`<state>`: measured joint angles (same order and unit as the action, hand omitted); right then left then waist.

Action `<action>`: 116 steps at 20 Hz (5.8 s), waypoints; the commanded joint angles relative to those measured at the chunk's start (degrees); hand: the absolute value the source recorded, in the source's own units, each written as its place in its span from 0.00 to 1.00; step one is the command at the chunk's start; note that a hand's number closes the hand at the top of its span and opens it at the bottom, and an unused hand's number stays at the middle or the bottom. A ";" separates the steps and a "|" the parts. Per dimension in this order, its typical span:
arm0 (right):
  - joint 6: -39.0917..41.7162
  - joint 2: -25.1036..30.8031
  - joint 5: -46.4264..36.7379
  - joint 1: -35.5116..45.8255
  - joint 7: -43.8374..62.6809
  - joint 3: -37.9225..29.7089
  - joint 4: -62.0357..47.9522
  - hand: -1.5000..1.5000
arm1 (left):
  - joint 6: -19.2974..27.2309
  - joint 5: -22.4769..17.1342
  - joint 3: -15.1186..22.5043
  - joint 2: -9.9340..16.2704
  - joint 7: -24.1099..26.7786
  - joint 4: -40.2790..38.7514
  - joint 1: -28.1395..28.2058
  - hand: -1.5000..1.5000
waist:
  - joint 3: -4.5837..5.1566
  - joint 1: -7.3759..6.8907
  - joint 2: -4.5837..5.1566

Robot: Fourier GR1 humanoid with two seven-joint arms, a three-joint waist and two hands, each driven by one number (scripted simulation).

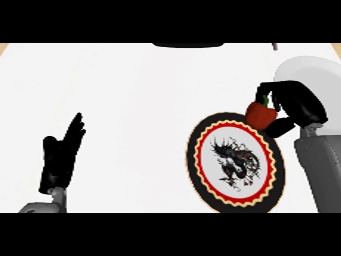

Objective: Pick the bell pepper from the plate and place it in the plate

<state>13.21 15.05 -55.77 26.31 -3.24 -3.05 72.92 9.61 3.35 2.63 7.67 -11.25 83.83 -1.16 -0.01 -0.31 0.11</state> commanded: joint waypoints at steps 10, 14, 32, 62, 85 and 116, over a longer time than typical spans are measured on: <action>-11.42 1.48 0.35 4.00 12.45 -11.95 10.13 1.00 | 0.04 0.08 -1.83 -0.65 1.31 -5.03 -3.10 0.50 | 0.03 0.62 -0.13; -12.46 5.80 2.47 8.08 11.48 -16.81 0.45 1.00 | 0.01 0.54 -0.77 -1.16 -1.50 -1.75 -2.40 0.50 | 0.00 0.08 -0.02; -15.89 19.28 2.77 19.60 -2.90 -20.74 -44.13 1.00 | -1.94 0.56 -1.30 -1.16 -0.83 -0.31 -1.74 0.50 | -0.05 -1.20 0.53; 11.62 30.48 27.20 17.68 -31.89 -40.90 -61.82 0.00 | -1.59 1.61 -0.17 -2.13 -3.76 4.48 0.70 0.50 | -0.19 -1.45 0.49; 0.33 26.47 27.89 15.70 -34.86 -37.67 -62.08 0.00 | -2.02 2.13 -1.58 -2.80 -1.52 -1.35 -3.96 0.50 | -0.25 -2.03 0.93; -5.13 33.82 31.92 6.61 -36.68 -41.43 -64.70 0.00 | -1.06 3.95 -0.54 -4.01 -3.71 -0.51 -5.31 0.50 | -0.55 -2.48 1.31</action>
<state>9.98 48.73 -24.39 33.30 -40.66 -43.84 8.39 7.23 6.02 1.08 4.76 -13.62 83.35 -5.40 -0.51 -2.78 1.37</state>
